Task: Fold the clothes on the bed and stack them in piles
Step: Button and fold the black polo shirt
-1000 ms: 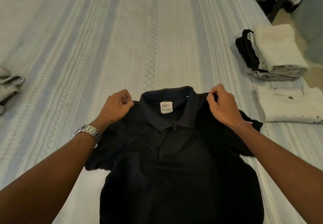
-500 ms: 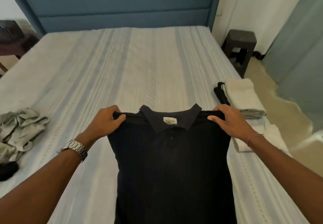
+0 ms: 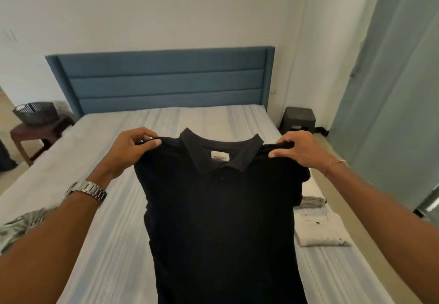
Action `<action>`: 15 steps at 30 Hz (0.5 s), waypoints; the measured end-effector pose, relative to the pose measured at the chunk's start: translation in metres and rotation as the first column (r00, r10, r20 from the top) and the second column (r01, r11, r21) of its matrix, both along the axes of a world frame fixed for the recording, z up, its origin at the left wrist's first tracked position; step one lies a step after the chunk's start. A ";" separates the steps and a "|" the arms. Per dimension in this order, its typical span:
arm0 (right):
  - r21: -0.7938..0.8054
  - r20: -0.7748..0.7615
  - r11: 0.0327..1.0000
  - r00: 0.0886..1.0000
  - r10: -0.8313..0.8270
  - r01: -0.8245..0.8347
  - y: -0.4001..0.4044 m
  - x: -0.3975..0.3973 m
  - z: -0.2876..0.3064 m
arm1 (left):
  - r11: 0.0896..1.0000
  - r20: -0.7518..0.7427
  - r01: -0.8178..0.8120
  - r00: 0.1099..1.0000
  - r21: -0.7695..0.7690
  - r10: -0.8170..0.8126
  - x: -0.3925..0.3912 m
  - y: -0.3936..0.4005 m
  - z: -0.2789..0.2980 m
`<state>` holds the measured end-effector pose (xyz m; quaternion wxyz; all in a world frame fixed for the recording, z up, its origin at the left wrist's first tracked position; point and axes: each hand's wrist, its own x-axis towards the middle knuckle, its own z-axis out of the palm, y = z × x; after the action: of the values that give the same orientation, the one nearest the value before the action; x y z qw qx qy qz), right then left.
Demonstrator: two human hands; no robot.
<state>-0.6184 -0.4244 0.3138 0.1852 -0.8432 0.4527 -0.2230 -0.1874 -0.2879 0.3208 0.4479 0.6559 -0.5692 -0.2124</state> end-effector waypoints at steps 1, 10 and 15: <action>-0.006 0.015 1.000 1.000 0.014 -0.014 0.003 -0.002 0.017 | 0.999 -0.023 -0.022 1.000 -0.045 0.021 0.001 0.003 0.013; -0.218 0.219 0.976 0.975 0.024 0.025 0.027 -0.014 0.142 | 0.959 0.028 -0.044 0.998 -0.280 0.054 -0.008 0.026 0.125; -0.252 0.160 0.968 0.986 0.043 -0.002 0.033 -0.012 0.173 | 0.943 0.227 -0.038 0.967 -0.332 0.119 -0.025 0.032 0.166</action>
<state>-0.6300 -0.3909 0.4868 0.1161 -0.8437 0.3945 -0.3449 -0.2119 -0.2563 0.4865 0.4846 0.6167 -0.6202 -0.0153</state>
